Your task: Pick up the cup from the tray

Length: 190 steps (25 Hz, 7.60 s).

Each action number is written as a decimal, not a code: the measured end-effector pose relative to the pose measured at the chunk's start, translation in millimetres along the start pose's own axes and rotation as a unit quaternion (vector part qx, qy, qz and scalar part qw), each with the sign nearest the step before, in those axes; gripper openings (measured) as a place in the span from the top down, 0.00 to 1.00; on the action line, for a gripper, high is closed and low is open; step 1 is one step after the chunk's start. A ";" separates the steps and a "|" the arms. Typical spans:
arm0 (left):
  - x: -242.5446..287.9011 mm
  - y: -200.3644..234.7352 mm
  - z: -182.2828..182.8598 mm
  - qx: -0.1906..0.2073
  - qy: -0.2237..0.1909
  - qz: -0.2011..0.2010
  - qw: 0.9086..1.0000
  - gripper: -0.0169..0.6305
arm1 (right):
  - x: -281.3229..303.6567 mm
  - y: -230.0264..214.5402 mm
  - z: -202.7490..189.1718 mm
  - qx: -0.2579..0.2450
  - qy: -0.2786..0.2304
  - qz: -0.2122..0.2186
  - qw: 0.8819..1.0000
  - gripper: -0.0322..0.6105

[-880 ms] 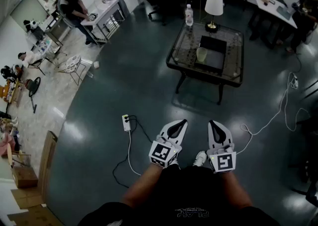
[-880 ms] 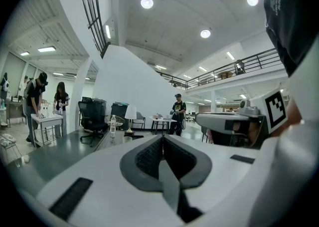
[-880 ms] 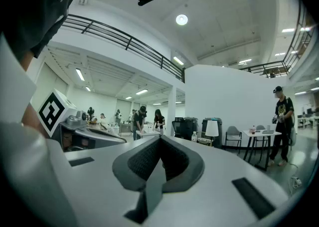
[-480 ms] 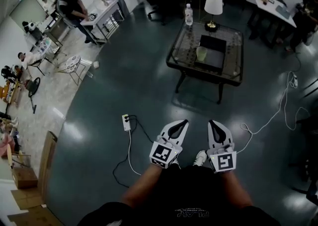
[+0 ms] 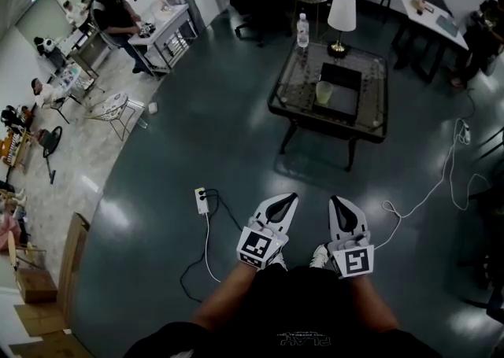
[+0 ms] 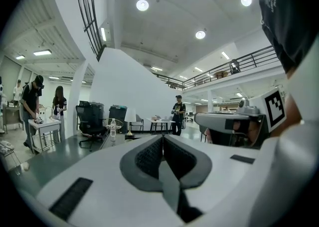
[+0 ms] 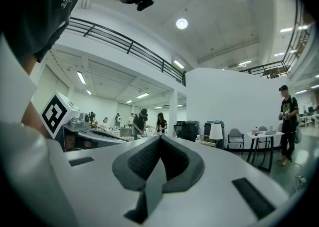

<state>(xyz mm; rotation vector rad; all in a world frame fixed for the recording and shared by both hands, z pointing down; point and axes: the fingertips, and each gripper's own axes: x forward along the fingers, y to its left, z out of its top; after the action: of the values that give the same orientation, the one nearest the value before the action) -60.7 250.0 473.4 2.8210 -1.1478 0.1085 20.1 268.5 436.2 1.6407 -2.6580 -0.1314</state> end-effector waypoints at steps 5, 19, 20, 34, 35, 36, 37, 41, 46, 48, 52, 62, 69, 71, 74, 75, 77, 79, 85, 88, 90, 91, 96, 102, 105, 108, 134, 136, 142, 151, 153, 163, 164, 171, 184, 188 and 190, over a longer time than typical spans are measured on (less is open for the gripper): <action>-15.6 23.4 -4.4 -0.005 0.001 0.003 1.000 0.96 | 14.2 19.1 -1.6 0.018 -0.014 -0.009 1.000 0.94; -34.8 62.8 -10.2 -0.015 -0.007 -0.001 1.000 0.96 | 45.9 50.1 -12.4 -0.011 0.038 -0.007 0.999 0.94; -34.0 64.8 -9.7 -0.016 -0.008 -0.002 1.000 0.96 | 48.9 49.9 -12.0 -0.011 0.036 -0.007 0.999 0.94; 4.7 91.5 -8.2 -0.006 0.005 0.003 1.000 0.96 | 93.4 20.9 -20.8 0.004 0.034 -0.006 0.999 0.94; 8.3 94.0 -6.8 -0.005 0.006 0.003 1.000 0.96 | 97.3 18.6 -20.8 0.005 0.033 -0.005 0.999 0.94; 12.1 96.9 -6.0 -0.005 0.007 0.005 1.000 0.96 | 101.3 16.1 -21.5 0.006 0.031 -0.002 0.999 0.94; 16.3 99.5 -5.3 -0.004 0.009 0.005 1.000 0.96 | 105.3 13.3 -22.1 0.006 0.029 0.000 1.000 0.94; 35.5 102.3 -5.8 -0.005 0.013 0.004 1.000 0.96 | 116.6 -3.9 -24.8 0.012 0.025 -0.002 1.000 0.94; 59.4 108.4 -9.0 -0.007 0.020 0.004 1.000 0.96 | 128.6 -25.5 -32.7 0.018 0.032 -0.001 0.999 0.94; 69.7 115.3 -9.1 -0.004 0.022 0.010 1.000 0.96 | 134.9 -33.6 -35.0 0.023 0.029 0.001 0.999 0.93; 95.1 124.5 -0.2 0.003 0.020 0.016 1.000 0.96 | 147.0 -56.3 -37.8 0.026 0.031 0.002 0.999 0.93; 143.7 131.9 8.9 0.013 0.039 0.032 0.999 0.96 | 172.4 -104.2 -43.2 0.046 0.024 0.025 0.998 0.93; 167.0 132.0 16.8 0.022 0.040 0.044 0.998 0.96 | 185.7 -133.4 -42.6 0.051 0.018 0.038 0.998 0.94; 171.0 133.4 15.8 0.023 0.042 0.046 0.998 0.96 | 187.6 -139.6 -45.4 0.054 0.018 0.037 0.998 0.94; 176.6 138.1 15.7 0.023 0.042 0.047 0.998 0.96 | 193.5 -144.6 -47.9 0.054 0.021 0.040 0.998 0.94; 178.8 139.8 15.6 0.023 0.043 0.048 0.998 0.96 | 195.9 -146.2 -48.5 0.053 0.021 0.039 0.998 0.94; 183.6 143.5 13.3 0.021 0.045 0.048 0.998 0.96 | 200.5 -148.2 -50.6 0.055 0.021 0.041 0.997 0.94; 188.8 146.8 11.1 0.018 0.047 0.047 0.998 0.96 | 205.6 -149.3 -51.6 0.057 0.022 0.041 0.997 0.94; 214.5 166.0 12.5 0.018 0.042 0.035 0.998 0.96 | 227.7 -163.4 -54.5 0.051 0.024 0.036 0.998 0.94; 228.6 180.2 15.6 0.017 0.041 0.028 0.999 0.96 | 243.4 -170.5 -55.3 0.048 0.026 0.032 0.998 0.94; 238.1 191.0 18.4 0.016 0.040 0.022 0.999 0.96 | 256.2 -175.3 -54.7 0.046 0.027 0.027 0.998 0.94; 242.4 196.7 19.4 0.016 0.041 0.019 0.999 0.96 | 262.9 -177.1 -54.5 0.045 0.028 0.025 0.998 0.93; 261.7 232.1 22.6 0.015 0.041 0.012 0.999 0.96 | 301.0 -182.6 -55.7 0.043 0.033 0.020 0.998 0.94; 284.1 275.8 26.9 0.014 0.036 0.001 0.999 0.96 | 350.7 -188.6 -58.8 0.039 0.033 0.012 0.999 0.94; 291.7 293.2 26.6 0.009 0.038 -0.009 0.999 0.96 | 370.5 -189.1 -60.0 0.040 0.035 0.004 0.999 0.93; 299.0 306.7 25.7 0.004 0.039 -0.023 0.999 0.96 | 385.7 -189.8 -62.2 0.037 0.043 -0.007 0.998 0.93; 396.7 324.8 -9.7 -0.011 0.090 -0.060 0.994 0.96 | 416.1 -264.7 -129.8 0.049 0.085 -0.059 0.993 0.93; 403.9 324.1 -16.3 -0.012 0.095 -0.054 0.994 0.96 | 415.3 -268.3 -139.6 0.053 0.085 -0.050 0.994 0.93; 413.6 326.1 -35.7 -0.022 0.113 -0.039 0.993 0.96 | 410.7 -268.9 -166.3 0.075 0.101 -0.026 0.992 0.83; 413.2 335.9 -53.7 -0.029 0.128 -0.025 0.991 0.96 | 416.7 -283.6 -214.2 0.096 0.153 -0.057 0.982 0.38; 410.4 338.2 -58.4 -0.032 0.131 -0.021 0.991 0.96 | 414.4 -287.5 -240.9 0.084 0.172 -0.068 0.979 0.32; 390.3 348.9 -79.2 -0.034 0.148 0.004 0.988 0.96 | 430.9 -290.9 -329.5 0.092 0.247 -0.058 0.963 0.24; 387.4 349.7 -81.0 -0.035 0.150 0.008 0.988 0.96 | 433.2 -292.1 -333.1 0.093 0.250 -0.058 0.962 0.24; 374.4 357.0 -85.8 -0.039 0.155 0.034 0.986 0.96 | 453.6 -293.3 -347.3 0.095 0.258 -0.045 0.960 0.24; 372.9 356.4 -94.8 -0.047 0.162 0.045 0.985 0.96 | 470.2 -294.2 -349.6 0.083 0.267 -0.029 0.960 0.25; 374.0 356.4 -97.6 -0.048 0.164 0.043 0.984 0.96 | 472.8 -298.8 -350.4 0.078 0.267 -0.036 0.960 0.32; 374.8 356.7 -98.7 -0.049 0.164 0.043 0.984 0.96 | 474.4 -301.0 -350.9 0.076 0.263 -0.035 0.961 0.32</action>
<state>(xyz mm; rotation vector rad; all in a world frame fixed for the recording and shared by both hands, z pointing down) -45.4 -252.4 630.7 2.5426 -1.1604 0.4900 95.4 -311.5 747.2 1.5338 -2.2494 0.4547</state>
